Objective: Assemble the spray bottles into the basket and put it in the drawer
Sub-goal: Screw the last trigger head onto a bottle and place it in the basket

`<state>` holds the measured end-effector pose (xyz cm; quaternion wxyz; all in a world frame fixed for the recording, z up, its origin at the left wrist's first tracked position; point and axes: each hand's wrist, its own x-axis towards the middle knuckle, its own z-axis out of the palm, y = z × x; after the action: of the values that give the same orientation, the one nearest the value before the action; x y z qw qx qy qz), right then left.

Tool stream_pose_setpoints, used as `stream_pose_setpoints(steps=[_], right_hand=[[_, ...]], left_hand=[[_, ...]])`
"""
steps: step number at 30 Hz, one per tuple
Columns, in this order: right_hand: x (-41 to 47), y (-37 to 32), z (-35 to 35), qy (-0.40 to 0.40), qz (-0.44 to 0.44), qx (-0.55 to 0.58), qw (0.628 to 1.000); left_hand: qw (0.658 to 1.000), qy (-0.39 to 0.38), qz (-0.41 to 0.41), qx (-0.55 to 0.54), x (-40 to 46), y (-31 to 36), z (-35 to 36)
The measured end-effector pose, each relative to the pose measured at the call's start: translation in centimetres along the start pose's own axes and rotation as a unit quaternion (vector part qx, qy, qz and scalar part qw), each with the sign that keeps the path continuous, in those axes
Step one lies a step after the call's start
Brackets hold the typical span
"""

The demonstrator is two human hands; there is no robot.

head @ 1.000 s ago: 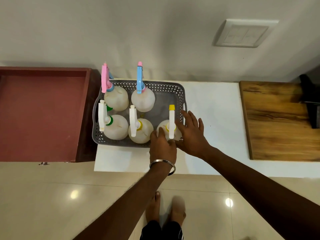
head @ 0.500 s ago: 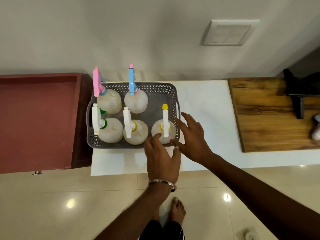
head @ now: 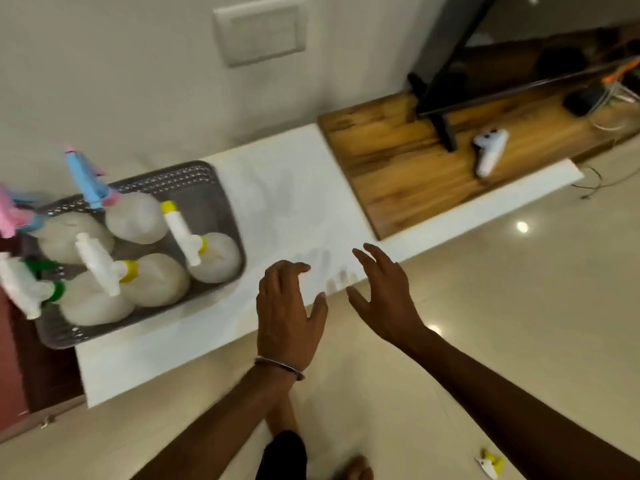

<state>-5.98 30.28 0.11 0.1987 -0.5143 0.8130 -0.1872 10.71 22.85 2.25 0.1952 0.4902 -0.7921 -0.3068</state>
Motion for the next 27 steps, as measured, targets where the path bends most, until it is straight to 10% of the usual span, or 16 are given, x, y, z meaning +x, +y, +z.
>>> stream_pose_setpoints(steps=[16, 27], right_hand=[[-28.0, 20.1, -4.4, 0.063, 0.264, 0.043, 0.962], [-43.2, 32.7, -2.8, 0.087, 0.487, 0.078, 0.866]], left_hand=[[0.93, -0.297, 0.208, 0.065, -11.3, 14.4, 18.5], [0.824, -0.449, 0.316, 0.139, -19.0, 21.7, 36.4]])
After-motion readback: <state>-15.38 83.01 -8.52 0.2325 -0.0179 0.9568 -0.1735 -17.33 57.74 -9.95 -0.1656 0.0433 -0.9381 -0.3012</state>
